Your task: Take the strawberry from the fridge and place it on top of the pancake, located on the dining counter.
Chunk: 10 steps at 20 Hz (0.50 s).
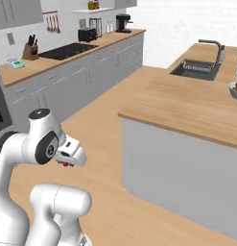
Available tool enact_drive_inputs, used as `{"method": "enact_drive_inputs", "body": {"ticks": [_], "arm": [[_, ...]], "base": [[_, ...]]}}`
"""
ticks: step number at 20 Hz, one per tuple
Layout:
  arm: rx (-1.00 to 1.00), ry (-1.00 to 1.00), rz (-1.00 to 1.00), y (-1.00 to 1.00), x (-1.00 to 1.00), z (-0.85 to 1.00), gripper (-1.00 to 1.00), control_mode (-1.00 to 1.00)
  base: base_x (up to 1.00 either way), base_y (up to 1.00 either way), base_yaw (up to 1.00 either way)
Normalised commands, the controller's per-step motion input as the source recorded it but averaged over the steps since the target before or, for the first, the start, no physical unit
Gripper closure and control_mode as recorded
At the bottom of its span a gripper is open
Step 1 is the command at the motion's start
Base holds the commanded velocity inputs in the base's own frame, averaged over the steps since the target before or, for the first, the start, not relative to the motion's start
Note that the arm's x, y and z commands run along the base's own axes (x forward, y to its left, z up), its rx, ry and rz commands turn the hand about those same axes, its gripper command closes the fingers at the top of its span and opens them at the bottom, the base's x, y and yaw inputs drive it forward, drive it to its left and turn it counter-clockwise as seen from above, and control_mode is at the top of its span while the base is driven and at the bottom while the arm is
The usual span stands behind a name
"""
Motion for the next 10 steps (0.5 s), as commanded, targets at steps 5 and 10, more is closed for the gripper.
{"method": "enact_drive_inputs", "body": {"ticks": [5,10], "arm": [[0.00,0.00,0.00,0.00,0.00,0.00,1.00,1.00],[0.00,0.00,0.00,0.00,0.00,0.00,1.00,1.00]], "base": [[0.00,-1.00,-0.19],[0.00,-1.00,-0.26]]}}
